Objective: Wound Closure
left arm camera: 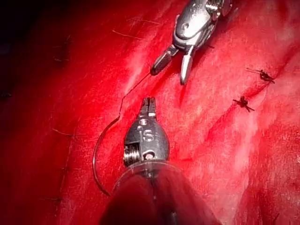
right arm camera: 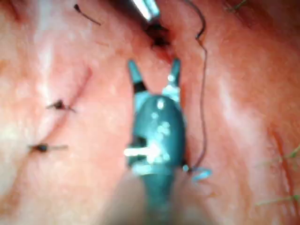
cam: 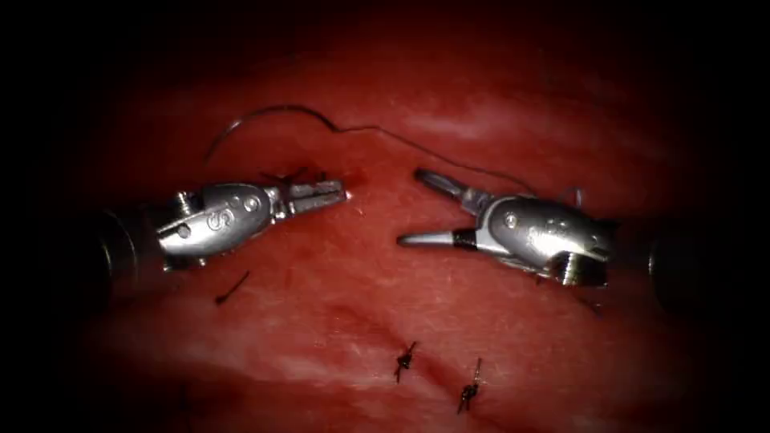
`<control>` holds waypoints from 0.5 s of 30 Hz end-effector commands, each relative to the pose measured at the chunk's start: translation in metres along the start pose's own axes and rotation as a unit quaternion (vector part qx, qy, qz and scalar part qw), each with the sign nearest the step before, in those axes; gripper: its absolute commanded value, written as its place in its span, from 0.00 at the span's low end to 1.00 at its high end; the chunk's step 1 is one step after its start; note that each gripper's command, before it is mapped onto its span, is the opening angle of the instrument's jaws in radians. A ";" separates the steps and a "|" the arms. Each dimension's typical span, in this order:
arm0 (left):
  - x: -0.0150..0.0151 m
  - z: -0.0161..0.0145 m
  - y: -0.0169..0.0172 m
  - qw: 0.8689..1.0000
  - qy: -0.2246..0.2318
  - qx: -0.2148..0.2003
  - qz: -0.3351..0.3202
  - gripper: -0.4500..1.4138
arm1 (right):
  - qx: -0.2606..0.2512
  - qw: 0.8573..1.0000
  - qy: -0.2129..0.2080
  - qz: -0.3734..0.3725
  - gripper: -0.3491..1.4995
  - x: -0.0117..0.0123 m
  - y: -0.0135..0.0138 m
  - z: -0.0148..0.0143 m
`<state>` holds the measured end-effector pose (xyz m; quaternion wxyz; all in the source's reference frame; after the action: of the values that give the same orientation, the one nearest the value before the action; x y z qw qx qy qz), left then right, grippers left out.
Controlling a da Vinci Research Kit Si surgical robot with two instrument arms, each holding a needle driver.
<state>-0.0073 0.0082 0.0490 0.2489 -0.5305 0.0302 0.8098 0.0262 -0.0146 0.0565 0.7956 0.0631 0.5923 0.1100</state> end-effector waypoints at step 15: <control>-0.0006 -0.0010 -0.0027 1.000 0.004 0.013 -0.003 0.00 | -0.013 0.998 0.003 -0.069 0.74 -0.0007 0.0001 0.0102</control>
<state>-0.0046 0.0099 0.0490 0.2589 -0.5300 0.0398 0.8066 0.0349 -0.0137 0.0597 0.8020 0.0093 0.5940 0.0630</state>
